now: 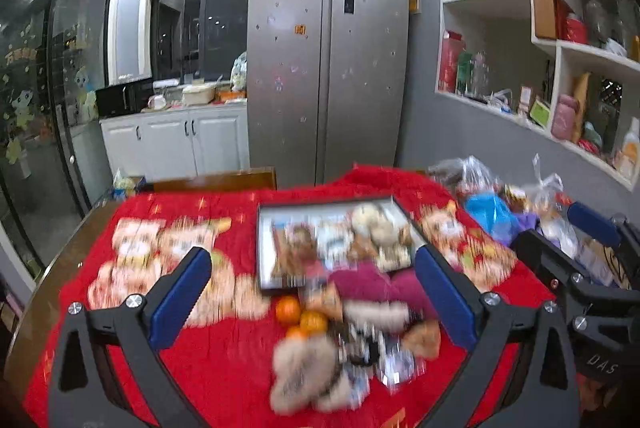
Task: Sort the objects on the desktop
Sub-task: 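Withdraw both open tools from the box back toward the pile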
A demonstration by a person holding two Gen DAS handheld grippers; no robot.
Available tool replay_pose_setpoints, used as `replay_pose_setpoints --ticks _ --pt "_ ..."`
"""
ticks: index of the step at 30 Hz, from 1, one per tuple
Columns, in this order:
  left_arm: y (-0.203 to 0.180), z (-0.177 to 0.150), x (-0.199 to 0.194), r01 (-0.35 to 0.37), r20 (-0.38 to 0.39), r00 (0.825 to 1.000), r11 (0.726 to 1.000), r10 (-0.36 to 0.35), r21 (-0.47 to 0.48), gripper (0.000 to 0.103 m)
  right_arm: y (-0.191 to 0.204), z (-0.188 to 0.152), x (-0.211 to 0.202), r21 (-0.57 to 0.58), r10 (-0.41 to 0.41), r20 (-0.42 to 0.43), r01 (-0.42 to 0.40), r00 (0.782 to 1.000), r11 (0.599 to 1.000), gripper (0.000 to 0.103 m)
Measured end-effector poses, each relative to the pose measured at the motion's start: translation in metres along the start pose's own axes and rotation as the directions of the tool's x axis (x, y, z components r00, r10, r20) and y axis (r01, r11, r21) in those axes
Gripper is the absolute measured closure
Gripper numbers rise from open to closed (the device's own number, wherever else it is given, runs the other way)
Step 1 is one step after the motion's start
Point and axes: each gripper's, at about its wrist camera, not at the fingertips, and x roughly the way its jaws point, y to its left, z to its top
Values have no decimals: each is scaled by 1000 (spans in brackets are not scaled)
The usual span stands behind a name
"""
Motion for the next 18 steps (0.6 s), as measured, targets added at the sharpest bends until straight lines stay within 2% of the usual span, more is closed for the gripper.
replay_pose_setpoints --ticks 3,6,9,14,18 --pt "-2 -50 -17 26 -37 999 999 -27 -31 0 -3 -39 -26 72 35 -13 -34 999 997 13" --pt "-5 -89 -18 10 -84 996 999 -13 -37 0 -8 -75 -41 135 61 -34 -56 998 989 13" --pt "-8 -112 -17 5 -115 993 999 -9 -37 0 -4 -102 -41 119 61 -104 -48 993 992 13" --pt "-6 -124 -23 25 -118 992 998 -32 -59 0 -2 -120 -54 101 64 -128 -51 990 994 13" --pt "-2 -119 -27 15 -99 995 998 -21 -63 0 0 -122 -58 85 53 -131 -42 990 995 13"
